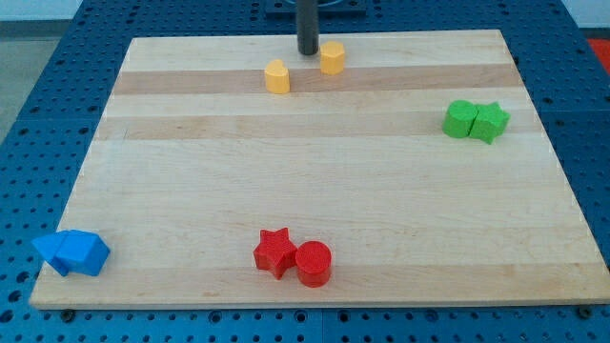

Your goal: Move the yellow blocks towards the center left of the board

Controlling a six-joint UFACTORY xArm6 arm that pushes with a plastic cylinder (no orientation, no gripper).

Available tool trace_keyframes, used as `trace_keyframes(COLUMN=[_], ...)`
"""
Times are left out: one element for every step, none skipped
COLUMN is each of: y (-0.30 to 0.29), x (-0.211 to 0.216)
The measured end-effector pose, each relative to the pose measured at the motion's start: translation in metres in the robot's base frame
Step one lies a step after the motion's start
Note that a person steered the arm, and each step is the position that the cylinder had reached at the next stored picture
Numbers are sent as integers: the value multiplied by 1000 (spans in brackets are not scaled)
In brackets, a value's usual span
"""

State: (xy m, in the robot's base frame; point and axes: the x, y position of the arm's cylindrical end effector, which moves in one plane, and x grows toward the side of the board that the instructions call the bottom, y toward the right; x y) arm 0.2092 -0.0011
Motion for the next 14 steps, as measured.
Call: trace_keyframes(y=[73,117,84,20,-38,-29,34,47,18,-30,-46,-49,-16,12], x=[-11,5,31,62,93,99,67,24,17,54,100,110,94,56])
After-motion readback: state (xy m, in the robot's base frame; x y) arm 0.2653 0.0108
